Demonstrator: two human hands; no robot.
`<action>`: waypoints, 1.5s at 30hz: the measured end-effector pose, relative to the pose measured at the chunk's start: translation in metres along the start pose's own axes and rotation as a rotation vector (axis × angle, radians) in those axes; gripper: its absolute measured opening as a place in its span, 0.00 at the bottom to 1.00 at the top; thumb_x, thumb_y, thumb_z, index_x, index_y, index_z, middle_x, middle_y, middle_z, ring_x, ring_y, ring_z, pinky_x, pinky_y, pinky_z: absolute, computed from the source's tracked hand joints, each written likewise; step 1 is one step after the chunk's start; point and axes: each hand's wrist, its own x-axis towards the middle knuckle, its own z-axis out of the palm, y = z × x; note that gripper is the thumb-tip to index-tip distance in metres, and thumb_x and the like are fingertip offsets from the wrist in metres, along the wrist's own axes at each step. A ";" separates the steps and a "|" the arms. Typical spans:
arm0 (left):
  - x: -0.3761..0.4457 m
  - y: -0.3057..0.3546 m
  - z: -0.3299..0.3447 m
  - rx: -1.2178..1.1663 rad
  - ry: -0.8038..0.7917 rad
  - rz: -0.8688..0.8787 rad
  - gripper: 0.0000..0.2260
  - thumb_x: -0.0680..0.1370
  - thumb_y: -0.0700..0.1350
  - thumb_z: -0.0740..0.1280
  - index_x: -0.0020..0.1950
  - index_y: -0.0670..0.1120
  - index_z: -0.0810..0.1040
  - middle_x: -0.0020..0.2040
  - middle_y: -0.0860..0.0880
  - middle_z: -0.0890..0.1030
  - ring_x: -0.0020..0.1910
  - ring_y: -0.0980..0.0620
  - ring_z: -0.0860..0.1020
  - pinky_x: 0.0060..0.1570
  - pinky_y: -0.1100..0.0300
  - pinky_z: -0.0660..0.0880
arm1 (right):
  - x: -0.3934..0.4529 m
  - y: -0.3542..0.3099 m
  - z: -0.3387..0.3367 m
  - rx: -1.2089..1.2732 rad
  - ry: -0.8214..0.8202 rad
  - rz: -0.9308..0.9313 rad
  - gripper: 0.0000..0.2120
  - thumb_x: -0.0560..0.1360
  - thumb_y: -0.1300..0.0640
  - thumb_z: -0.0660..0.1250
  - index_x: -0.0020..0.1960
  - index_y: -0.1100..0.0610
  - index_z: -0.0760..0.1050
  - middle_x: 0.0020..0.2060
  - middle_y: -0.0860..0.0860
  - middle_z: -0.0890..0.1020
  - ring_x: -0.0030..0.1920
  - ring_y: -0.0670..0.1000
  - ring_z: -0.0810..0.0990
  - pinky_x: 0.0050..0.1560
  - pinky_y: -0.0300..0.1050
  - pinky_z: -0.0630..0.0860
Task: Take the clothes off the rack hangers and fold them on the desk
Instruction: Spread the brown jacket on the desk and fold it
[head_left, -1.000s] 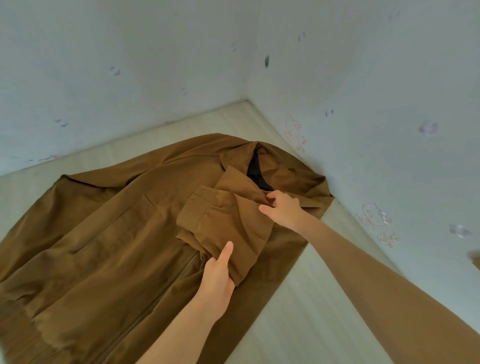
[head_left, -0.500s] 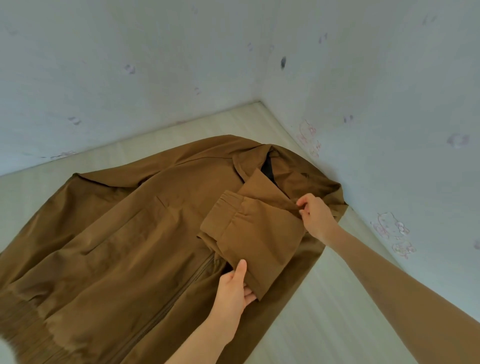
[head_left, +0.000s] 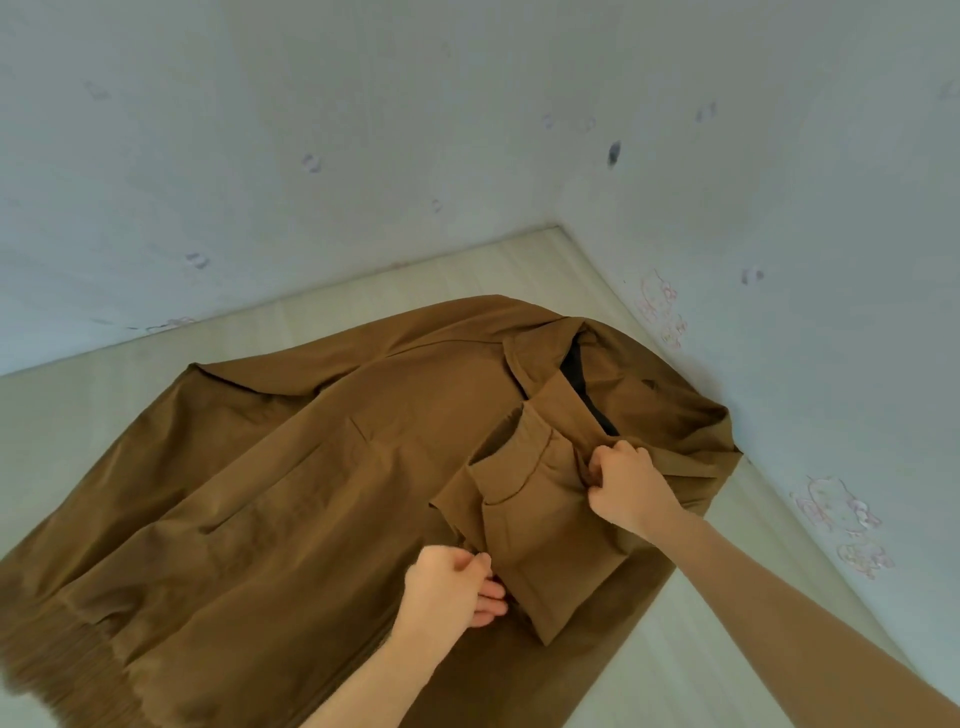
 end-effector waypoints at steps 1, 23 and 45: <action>0.004 0.007 -0.013 0.050 0.060 0.084 0.08 0.81 0.42 0.64 0.50 0.40 0.80 0.39 0.45 0.84 0.37 0.50 0.85 0.42 0.56 0.82 | 0.004 -0.006 -0.009 0.065 0.012 0.000 0.06 0.75 0.56 0.64 0.51 0.50 0.70 0.50 0.50 0.73 0.55 0.53 0.72 0.57 0.47 0.73; 0.126 0.090 -0.168 0.577 0.639 0.324 0.09 0.81 0.46 0.63 0.47 0.43 0.80 0.38 0.47 0.80 0.35 0.50 0.77 0.40 0.55 0.76 | 0.216 -0.161 -0.080 0.022 -0.069 -0.287 0.25 0.81 0.48 0.57 0.75 0.55 0.60 0.72 0.55 0.68 0.70 0.59 0.65 0.71 0.55 0.63; 0.104 0.148 -0.200 0.294 0.393 0.547 0.10 0.78 0.51 0.67 0.53 0.47 0.70 0.44 0.48 0.79 0.37 0.52 0.75 0.36 0.58 0.71 | 0.172 -0.158 -0.131 0.452 0.108 -0.345 0.15 0.73 0.66 0.69 0.37 0.53 0.66 0.36 0.47 0.72 0.37 0.46 0.70 0.40 0.41 0.68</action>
